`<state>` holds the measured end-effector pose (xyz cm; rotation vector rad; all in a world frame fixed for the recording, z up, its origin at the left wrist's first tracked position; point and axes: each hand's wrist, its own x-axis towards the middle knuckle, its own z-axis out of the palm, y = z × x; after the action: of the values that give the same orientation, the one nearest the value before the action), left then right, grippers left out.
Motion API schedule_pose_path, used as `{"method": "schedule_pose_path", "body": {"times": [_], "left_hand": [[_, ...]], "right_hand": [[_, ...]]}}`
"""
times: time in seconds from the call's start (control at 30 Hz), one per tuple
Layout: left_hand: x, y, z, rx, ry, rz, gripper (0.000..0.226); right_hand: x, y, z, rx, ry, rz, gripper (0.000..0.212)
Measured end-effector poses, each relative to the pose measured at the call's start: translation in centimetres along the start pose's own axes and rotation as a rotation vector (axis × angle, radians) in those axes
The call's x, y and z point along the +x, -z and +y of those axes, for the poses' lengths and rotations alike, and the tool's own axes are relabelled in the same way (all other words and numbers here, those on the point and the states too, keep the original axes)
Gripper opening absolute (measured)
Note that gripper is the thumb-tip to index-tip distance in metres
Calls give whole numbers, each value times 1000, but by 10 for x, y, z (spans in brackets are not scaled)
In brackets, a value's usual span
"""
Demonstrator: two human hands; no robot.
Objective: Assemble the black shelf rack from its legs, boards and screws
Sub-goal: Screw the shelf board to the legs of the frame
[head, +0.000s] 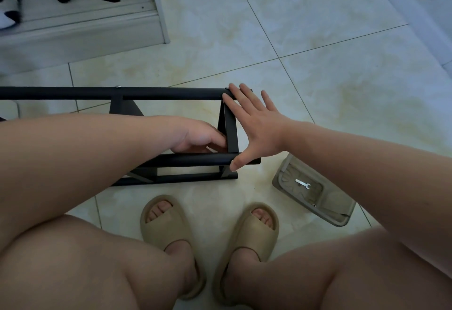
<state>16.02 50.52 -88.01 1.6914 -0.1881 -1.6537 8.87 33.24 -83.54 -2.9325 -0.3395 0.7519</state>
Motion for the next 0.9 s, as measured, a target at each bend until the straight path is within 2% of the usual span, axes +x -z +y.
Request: {"method": "schedule_pose_path", "body": {"times": [0.13,0.2,0.37,0.5,0.63,0.9], "left_hand": [[2,-1,-2,53,-35,61,13],[1,-2,0,29,-37,45,10],[0,-3,2,-46,-24,20,17],[-3,-1,2,-6,14,26,14],[0,-1,0,63,17,82,32],[0,2,2,9,-33,15,15]], "right_hand": [[0,0,0,13,1,0,156],[-1,1,0,18,2,-1,156],[-1,2,0,14,0,-1,155],[-1,3,0,12,-2,1,155],[-1,3,-1,9,-3,1,155],[0,3,0,8,-3,2,155]]}}
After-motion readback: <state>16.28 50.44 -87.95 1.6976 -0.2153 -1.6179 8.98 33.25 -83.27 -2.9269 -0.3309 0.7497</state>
